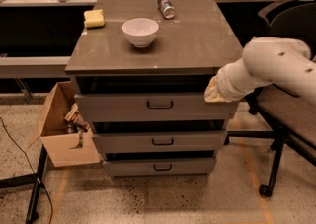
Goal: Close top drawer
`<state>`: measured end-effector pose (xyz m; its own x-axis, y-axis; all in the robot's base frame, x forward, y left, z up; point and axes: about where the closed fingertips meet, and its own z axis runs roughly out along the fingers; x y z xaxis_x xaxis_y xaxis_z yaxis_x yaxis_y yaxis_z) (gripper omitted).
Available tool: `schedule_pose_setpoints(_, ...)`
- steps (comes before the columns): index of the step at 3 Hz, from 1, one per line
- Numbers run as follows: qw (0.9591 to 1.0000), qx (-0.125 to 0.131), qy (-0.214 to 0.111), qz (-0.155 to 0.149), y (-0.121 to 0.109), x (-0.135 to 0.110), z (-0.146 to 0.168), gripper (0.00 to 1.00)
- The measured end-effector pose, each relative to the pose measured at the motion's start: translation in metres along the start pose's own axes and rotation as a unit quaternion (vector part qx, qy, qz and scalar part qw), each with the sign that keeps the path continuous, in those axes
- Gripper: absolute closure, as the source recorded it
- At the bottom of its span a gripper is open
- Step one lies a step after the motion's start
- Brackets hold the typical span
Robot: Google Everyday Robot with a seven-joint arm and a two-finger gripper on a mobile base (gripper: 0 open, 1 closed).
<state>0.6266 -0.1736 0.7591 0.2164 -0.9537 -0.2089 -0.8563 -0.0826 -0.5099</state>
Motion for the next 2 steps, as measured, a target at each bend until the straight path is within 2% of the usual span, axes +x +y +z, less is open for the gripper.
schedule_pose_setpoints(1,0.9979,-0.018,-0.057,0.026,0.010,0.012,-0.055,1.00)
schedule_pose_setpoints(2,0.9865,-0.028,-0.148,0.063,0.020,0.024,-0.100,1.00)
